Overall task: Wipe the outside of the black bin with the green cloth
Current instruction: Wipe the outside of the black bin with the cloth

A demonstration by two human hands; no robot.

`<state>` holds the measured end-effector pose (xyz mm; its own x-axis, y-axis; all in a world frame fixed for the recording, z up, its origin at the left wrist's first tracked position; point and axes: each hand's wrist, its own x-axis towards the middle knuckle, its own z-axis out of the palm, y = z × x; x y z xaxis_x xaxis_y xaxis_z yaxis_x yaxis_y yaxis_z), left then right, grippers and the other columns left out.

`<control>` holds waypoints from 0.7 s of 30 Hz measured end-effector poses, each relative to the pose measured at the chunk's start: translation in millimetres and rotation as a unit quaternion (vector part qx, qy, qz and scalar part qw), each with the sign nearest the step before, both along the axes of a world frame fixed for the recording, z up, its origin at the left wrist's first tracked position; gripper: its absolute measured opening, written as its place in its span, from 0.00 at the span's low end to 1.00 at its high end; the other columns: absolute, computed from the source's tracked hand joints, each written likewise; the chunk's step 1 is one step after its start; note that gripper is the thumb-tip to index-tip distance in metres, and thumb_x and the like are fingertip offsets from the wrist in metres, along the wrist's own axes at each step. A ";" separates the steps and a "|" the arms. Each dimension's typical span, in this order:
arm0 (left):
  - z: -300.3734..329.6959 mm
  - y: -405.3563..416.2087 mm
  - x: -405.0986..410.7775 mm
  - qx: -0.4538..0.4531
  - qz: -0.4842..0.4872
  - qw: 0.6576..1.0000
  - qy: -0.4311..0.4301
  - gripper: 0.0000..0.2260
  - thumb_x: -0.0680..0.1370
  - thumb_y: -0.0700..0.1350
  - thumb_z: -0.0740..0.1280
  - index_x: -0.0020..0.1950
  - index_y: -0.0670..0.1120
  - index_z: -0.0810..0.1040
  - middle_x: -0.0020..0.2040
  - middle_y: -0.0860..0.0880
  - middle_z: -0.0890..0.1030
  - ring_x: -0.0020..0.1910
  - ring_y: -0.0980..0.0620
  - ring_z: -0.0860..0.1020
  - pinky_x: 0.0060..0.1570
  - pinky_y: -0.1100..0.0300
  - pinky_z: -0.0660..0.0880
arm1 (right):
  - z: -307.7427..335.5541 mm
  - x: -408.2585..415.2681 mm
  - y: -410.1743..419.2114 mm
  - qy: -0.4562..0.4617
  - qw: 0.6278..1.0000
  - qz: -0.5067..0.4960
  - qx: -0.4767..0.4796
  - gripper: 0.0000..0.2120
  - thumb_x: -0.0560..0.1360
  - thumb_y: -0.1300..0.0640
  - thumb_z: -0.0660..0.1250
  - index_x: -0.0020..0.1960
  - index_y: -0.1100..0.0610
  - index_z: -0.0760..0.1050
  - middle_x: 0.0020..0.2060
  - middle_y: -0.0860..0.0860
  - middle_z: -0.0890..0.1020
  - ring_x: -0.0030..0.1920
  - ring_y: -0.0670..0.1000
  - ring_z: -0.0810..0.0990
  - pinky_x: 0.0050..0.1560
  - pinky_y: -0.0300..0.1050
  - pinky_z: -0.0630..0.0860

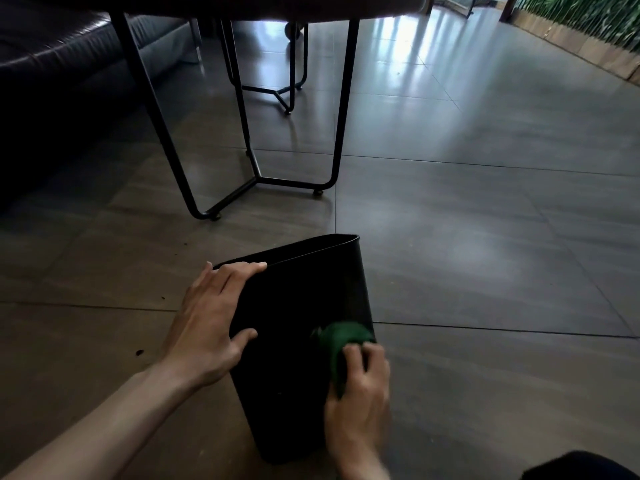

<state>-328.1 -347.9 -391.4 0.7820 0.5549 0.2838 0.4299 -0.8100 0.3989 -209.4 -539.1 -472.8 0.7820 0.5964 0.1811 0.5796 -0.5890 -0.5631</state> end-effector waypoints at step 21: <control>-1.5 2.9 2.2 0.005 -0.039 0.999 -0.008 0.47 0.62 0.43 0.81 0.76 0.59 0.61 0.69 0.61 0.68 0.72 0.56 0.67 0.79 0.59 0.41 | -15.7 16.0 -24.2 -0.290 0.898 0.330 -0.014 0.08 0.79 0.55 0.65 0.45 0.46 0.81 0.52 0.53 0.86 0.51 0.59 0.86 0.41 0.48 0.81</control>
